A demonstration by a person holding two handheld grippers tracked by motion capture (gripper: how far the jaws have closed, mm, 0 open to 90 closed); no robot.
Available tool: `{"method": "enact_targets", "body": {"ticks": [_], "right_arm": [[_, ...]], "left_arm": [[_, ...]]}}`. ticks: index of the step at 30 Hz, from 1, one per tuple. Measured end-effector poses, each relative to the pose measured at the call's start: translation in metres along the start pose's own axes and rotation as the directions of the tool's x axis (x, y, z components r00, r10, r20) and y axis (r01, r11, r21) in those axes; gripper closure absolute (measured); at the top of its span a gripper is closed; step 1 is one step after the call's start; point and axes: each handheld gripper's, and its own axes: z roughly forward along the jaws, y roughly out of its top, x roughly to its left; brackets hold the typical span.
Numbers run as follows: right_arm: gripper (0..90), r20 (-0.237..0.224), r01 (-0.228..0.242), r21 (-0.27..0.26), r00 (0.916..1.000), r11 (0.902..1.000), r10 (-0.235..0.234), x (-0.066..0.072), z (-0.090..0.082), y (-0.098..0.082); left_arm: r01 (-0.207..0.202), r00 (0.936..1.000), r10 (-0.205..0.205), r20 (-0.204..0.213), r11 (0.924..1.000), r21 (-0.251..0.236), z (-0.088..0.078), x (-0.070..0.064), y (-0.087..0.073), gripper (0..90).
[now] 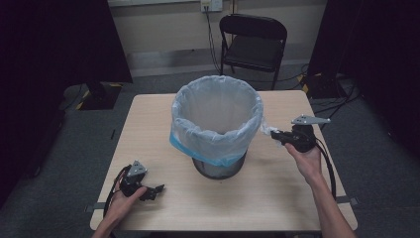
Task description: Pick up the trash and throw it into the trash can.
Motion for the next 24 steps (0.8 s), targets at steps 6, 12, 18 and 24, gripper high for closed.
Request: {"method": "enact_targets", "body": {"ticks": [6, 12, 18, 24], "right_arm": [[86.5, 0.015, 0.028, -0.030, 0.9995, 0.9992, -0.028, 0.003, -0.012, 0.018], [86.6, 0.026, 0.042, -0.070, 0.9988, 0.9966, -0.041, 0.002, -0.026, 0.044], [86.6, 0.025, 0.045, -0.115, 0.9988, 0.9924, -0.042, -0.001, -0.033, 0.073], [86.6, 0.016, 0.051, -0.144, 0.9987, 0.9882, -0.049, 0.005, -0.028, 0.095]], "left_arm": [[-0.001, 1.0000, 0.001, -0.002, 1.0000, -0.001, 0.000, 0.000, 0.000, 0.0], [0.000, 1.0000, 0.000, -0.002, 1.0000, 0.000, 0.000, 0.000, 0.000, 0.0], [0.000, 1.0000, 0.000, -0.002, 1.0000, 0.000, 0.000, 0.000, 0.000, 0.0], [0.000, 1.0000, 0.000, -0.002, 1.0000, 0.000, 0.000, 0.000, 0.000, 0.0]]}}
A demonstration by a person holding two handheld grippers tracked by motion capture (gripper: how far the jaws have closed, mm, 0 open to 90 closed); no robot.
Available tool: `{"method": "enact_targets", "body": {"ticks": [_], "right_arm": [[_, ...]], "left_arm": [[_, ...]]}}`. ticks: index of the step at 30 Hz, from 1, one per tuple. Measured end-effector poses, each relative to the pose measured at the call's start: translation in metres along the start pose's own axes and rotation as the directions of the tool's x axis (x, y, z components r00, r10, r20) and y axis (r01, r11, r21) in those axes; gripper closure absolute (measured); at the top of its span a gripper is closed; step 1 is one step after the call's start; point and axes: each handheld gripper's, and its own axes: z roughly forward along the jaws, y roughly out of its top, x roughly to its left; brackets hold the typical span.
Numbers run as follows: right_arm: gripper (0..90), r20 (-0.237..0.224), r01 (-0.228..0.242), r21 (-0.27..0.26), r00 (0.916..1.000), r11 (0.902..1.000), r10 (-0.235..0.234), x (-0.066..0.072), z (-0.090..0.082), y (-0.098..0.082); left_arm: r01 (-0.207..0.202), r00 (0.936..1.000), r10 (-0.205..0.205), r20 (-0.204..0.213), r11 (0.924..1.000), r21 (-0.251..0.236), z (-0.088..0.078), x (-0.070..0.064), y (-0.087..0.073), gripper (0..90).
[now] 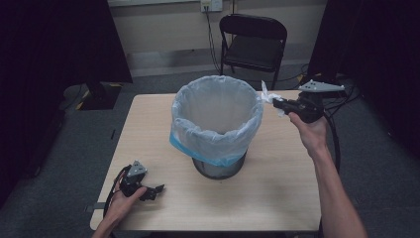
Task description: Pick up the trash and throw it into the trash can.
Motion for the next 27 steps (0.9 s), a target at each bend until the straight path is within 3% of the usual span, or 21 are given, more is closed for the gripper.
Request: {"method": "enact_targets", "body": {"ticks": [5, 6, 7, 8, 9, 10, 11, 13, 15, 20, 21, 23, 26, 27], "right_arm": [[86.6, -0.024, 0.009, -0.057, 0.9996, 0.9983, -0.010, 0.005, -0.004, 0.023], [86.6, -0.042, 0.015, -0.065, 0.9990, 0.9978, -0.018, 0.009, -0.004, 0.028], [86.6, -0.088, 0.020, -0.073, 0.9957, 0.9971, -0.026, 0.018, -0.002, 0.032], [86.6, -0.088, 0.020, -0.073, 0.9957, 0.9971, -0.026, 0.018, -0.002, 0.032], [86.6, -0.123, 0.051, -0.070, 0.9907, 0.9963, -0.060, 0.032, 0.001, 0.036], [86.6, -0.123, 0.051, -0.070, 0.9907, 0.9963, -0.060, 0.032, 0.001, 0.036], [86.6, -0.164, 0.064, -0.073, 0.9836, 0.9953, -0.075, 0.044, 0.004, 0.039], [86.6, -0.174, 0.073, -0.068, 0.9812, 0.9950, -0.084, 0.050, 0.006, 0.041], [86.6, -0.212, 0.084, -0.070, 0.9724, 0.9940, -0.097, 0.063, 0.013, 0.046], [86.3, -0.251, 0.107, -0.060, 0.9607, 0.9924, -0.119, 0.076, 0.022, 0.054], [85.9, -0.279, 0.107, -0.055, 0.9529, 0.9927, -0.118, 0.079, 0.025, 0.056], [85.4, -0.282, 0.112, -0.054, 0.9514, 0.9922, -0.123, 0.081, 0.027, 0.055], [77.7, -0.283, 0.122, -0.040, 0.9505, 0.9917, -0.128, 0.084, 0.030, 0.052], [69.7, -0.283, 0.126, -0.036, 0.9501, 0.9913, -0.131, 0.085, 0.030, 0.051]], "left_arm": [[0.000, 1.0000, 0.000, 0.000, 1.0000, 0.000, 0.000, 0.000, 0.000, 0.0], [0.000, 1.0000, 0.000, 0.000, 1.0000, 0.000, 0.000, 0.000, 0.000, 0.0], [0.000, 1.0000, 0.000, 0.000, 1.0000, 0.000, 0.000, 0.000, 0.000, 0.0], [0.000, 1.0000, 0.000, 0.000, 1.0000, 0.000, 0.000, 0.000, 0.000, 0.0], [-0.001, 1.0000, 0.001, -0.001, 1.0000, 0.000, 0.000, 0.000, 0.000, 0.0], [-0.001, 1.0000, 0.001, -0.001, 1.0000, 0.000, 0.000, 0.000, 0.000, 0.0], [0.000, 1.0000, 0.000, -0.001, 1.0000, 0.000, 0.000, 0.000, 0.000, 0.0], [0.000, 1.0000, 0.000, -0.001, 1.0000, 0.000, 0.000, 0.000, 0.000, 0.0], [-0.001, 1.0000, 0.001, -0.001, 1.0000, 0.000, 0.000, 0.000, 0.000, 0.0], [0.000, 1.0000, 0.000, 0.000, 1.0000, 0.000, 0.000, 0.000, 0.000, 0.0], [0.000, 1.0000, 0.000, 0.000, 1.0000, 0.000, 0.000, 0.000, 0.000, 0.0], [0.000, 1.0000, 0.000, 0.000, 1.0000, -0.001, 0.000, 0.000, 0.000, 0.0], [0.000, 1.0000, 0.000, 0.000, 1.0000, 0.000, 0.000, 0.000, 0.000, 0.0], [0.000, 1.0000, 0.000, 0.000, 1.0000, 0.000, 0.000, 0.000, 0.000, 0.0]]}}
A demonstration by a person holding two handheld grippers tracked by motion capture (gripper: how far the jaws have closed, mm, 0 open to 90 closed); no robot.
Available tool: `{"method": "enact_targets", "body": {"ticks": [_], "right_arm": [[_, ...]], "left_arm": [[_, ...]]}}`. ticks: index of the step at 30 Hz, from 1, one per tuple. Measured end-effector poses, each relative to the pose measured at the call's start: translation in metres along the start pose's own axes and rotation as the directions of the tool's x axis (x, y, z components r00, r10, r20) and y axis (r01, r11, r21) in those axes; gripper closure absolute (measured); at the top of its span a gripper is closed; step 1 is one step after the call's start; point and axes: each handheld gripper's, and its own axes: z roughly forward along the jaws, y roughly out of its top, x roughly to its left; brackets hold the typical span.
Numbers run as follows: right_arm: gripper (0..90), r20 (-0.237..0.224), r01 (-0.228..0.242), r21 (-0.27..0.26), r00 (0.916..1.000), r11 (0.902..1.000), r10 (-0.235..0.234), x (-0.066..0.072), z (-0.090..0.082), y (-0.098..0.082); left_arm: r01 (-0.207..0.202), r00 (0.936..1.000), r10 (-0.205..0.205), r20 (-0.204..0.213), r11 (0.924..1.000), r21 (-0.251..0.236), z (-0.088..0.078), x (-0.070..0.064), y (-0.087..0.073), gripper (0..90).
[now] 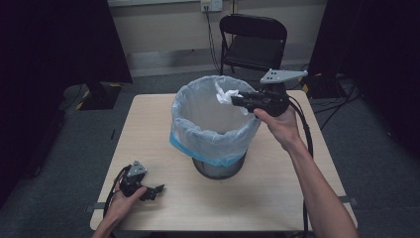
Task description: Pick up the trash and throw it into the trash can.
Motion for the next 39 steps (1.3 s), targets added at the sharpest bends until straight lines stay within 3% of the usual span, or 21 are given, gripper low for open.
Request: {"method": "enact_targets", "body": {"ticks": [1, 2, 3, 9, 10, 13, 14, 21, 24, 27, 30, 33, 39], "right_arm": [[69.7, 0.000, 0.000, 0.000, 1.0000, 1.0000, 0.000, 0.000, 0.000, 0.000], [58.8, 0.005, -0.005, 0.000, 1.0000, 1.0000, 0.005, 0.000, 0.000, -0.001], [55.9, 0.012, -0.008, -0.001, 0.9999, 1.0000, 0.008, 0.000, 0.000, -0.002], [46.5, 0.017, -0.009, -0.002, 0.9998, 1.0000, 0.009, -0.002, 0.002, -0.003], [41.3, 0.028, -0.005, -0.004, 0.9996, 1.0000, 0.005, -0.002, 0.001, -0.002], [39.1, 0.040, -0.006, -0.005, 0.9992, 1.0000, 0.006, -0.004, -0.002, 0.000], [35.0, 0.066, -0.006, -0.020, 0.9978, 0.9998, 0.007, -0.005, -0.008, 0.001], [32.8, 0.124, -0.006, -0.036, 0.9922, 0.9993, 0.011, -0.010, -0.027, -0.005], [30.7, 0.178, -0.021, -0.039, 0.9837, 0.9990, 0.028, -0.013, -0.042, -0.014], [30.3, 0.197, -0.024, -0.036, 0.9800, 0.9991, 0.031, -0.015, -0.049, -0.019], [28.5, 0.233, -0.043, -0.043, 0.9711, 0.9982, 0.052, -0.020, -0.061, -0.030], [26.6, 0.251, -0.046, -0.047, 0.9664, 0.9978, 0.057, -0.021, -0.065, -0.036], [21.8, 0.276, -0.077, -0.004, 0.9581, 0.9970, 0.075, -0.025, -0.067, -0.063]], "left_arm": [[0.000, 1.0000, 0.000, 0.000, 1.0000, 0.000, 0.000, 0.000, 0.000, 0.0], [-0.001, 1.0000, 0.001, 0.000, 1.0000, 0.000, 0.000, 0.000, 0.000, 0.0], [-0.001, 1.0000, 0.001, 0.000, 1.0000, 0.000, 0.000, 0.000, 0.000, 0.0], [0.000, 1.0000, 0.000, 0.000, 1.0000, 0.000, 0.000, 0.000, 0.000, 0.0], [0.000, 1.0000, 0.000, 0.000, 1.0000, 0.000, 0.000, 0.000, 0.000, 0.0], [0.000, 1.0000, 0.000, 0.000, 1.0000, 0.000, 0.000, 0.000, 0.000, 0.0], [0.000, 1.0000, 0.000, 0.000, 1.0000, 0.000, 0.000, 0.000, 0.000, 0.0], [0.000, 1.0000, 0.000, 0.000, 1.0000, 0.000, 0.000, 0.000, 0.000, 0.0], [0.000, 1.0000, 0.000, 0.000, 1.0000, -0.001, 0.000, 0.000, 0.000, 0.0], [0.000, 1.0000, 0.000, 0.000, 1.0000, 0.000, 0.000, 0.000, 0.000, 0.0], [0.000, 1.0000, 0.000, -0.001, 1.0000, 0.000, 0.000, 0.000, 0.000, 0.0], [0.000, 1.0000, 0.000, -0.001, 1.0000, -0.001, 0.000, 0.000, 0.000, 0.0], [0.003, 1.0000, -0.003, -0.003, 1.0000, 0.001, 0.000, 0.000, 0.000, 0.0]]}}
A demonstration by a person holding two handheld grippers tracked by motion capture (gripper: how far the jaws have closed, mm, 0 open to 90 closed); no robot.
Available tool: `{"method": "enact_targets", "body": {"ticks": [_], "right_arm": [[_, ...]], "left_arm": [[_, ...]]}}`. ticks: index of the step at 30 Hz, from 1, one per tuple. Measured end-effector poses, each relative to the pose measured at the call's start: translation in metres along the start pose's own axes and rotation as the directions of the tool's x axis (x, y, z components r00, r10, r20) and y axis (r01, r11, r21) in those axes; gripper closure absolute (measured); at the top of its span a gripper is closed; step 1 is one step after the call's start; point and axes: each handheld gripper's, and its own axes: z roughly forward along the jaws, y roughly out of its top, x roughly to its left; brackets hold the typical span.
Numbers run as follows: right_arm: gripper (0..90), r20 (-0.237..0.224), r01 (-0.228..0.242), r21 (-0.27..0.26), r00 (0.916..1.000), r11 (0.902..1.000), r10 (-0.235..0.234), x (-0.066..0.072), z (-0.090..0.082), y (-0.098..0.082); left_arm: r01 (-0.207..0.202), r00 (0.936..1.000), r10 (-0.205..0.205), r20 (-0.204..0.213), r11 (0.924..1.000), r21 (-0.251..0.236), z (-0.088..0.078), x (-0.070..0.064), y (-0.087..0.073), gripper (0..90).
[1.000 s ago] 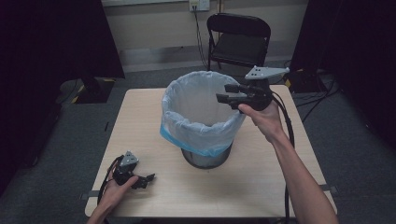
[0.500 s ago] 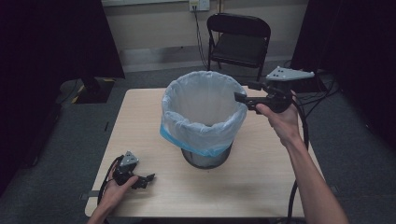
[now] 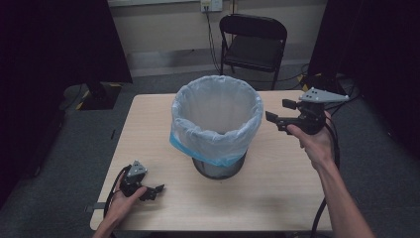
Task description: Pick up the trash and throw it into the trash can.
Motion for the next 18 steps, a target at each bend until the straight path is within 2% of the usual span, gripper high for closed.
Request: {"method": "enact_targets", "body": {"ticks": [1, 10, 12, 18], "right_arm": [[20.5, 0.007, -0.011, 0.023, 0.9999, 0.9997, 0.011, -0.001, 0.000, -0.009], [20.2, 0.039, -0.038, 0.065, 0.9986, 0.9972, 0.036, -0.004, -0.008, -0.039], [22.5, 0.042, -0.036, 0.099, 0.9986, 0.9945, 0.032, -0.004, -0.009, -0.050], [21.3, 0.056, -0.055, 0.122, 0.9973, 0.9910, 0.048, -0.002, -0.010, -0.070]], "left_arm": [[0.007, 1.0000, -0.007, -0.001, 1.0000, -0.001, 0.000, -0.001, 0.000, 0.0], [0.007, 1.0000, -0.007, -0.006, 1.0000, 0.000, 0.000, -0.001, 0.000, 0.0], [0.012, 0.9999, -0.012, -0.007, 0.9999, 0.000, 0.000, -0.002, 0.000, 0.0], [0.011, 0.9999, -0.011, -0.008, 0.9999, -0.002, -0.001, -0.003, -0.001, 0.0]]}}
